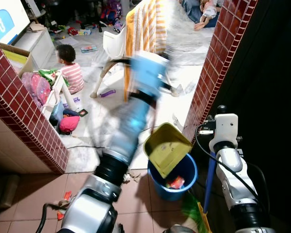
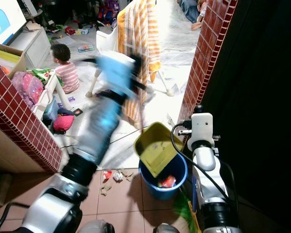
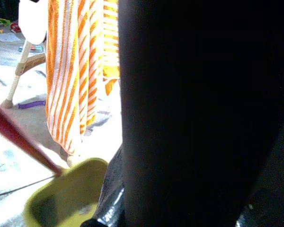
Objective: Sweep floor
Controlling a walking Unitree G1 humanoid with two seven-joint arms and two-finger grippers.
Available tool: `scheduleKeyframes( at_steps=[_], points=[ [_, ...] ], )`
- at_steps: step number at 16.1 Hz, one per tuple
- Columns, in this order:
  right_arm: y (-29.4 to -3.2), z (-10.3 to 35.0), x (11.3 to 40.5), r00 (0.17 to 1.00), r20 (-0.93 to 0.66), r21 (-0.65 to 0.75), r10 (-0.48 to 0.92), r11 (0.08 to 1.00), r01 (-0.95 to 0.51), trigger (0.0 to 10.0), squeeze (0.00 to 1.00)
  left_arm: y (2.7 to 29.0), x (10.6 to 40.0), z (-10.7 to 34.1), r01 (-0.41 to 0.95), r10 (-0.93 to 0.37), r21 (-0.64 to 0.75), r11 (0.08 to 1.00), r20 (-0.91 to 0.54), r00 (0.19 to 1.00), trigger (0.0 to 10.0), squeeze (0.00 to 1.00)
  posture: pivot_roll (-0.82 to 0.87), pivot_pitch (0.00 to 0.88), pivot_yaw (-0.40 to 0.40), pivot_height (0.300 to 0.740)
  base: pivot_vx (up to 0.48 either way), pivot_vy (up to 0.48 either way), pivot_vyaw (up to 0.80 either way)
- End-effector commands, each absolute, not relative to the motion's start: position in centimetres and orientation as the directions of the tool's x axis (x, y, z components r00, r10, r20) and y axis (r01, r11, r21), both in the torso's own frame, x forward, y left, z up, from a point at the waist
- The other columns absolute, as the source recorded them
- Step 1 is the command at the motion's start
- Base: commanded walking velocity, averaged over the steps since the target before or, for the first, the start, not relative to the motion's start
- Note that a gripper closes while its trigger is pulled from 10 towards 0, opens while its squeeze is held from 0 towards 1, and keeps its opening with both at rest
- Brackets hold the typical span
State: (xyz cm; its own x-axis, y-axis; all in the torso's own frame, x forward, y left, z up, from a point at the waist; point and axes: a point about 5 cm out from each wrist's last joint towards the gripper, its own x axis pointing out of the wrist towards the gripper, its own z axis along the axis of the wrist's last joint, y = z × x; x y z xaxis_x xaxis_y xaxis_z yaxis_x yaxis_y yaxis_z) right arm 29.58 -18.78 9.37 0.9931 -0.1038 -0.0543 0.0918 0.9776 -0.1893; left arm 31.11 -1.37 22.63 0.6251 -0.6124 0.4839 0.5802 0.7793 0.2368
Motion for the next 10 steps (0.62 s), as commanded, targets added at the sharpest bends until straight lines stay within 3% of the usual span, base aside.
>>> scheduleKeyframes(
  at_steps=[1,5,10],
  points=[
    [-18.6,10.5,30.2,0.995,-0.012,-0.194,-0.103,0.976,0.098,10.0,0.0,-2.8,29.6,22.9,0.635,-0.704,0.336,0.695,0.493,0.511,10.0,0.0,-0.1,0.0,0.041,0.74,0.0,0.0,0.0],
    [-17.8,10.8,30.9,0.996,-0.006,-0.179,-0.089,0.98,0.086,10.0,0.0,-0.6,31.2,26.0,0.526,-0.535,0.205,0.825,0.584,0.611,10.0,0.0,-0.07,0.0,0.033,0.74,0.0,0.0,0.0],
    [-16.3,12.0,32.5,0.998,0.034,-0.196,-0.052,0.979,0.058,10.0,0.0,3.1,32.9,33.2,0.453,-0.385,0.088,0.887,0.684,0.62,10.0,0.0,-0.04,0.0,0.051,0.74,0.0,0.0,0.0]
  ],
)
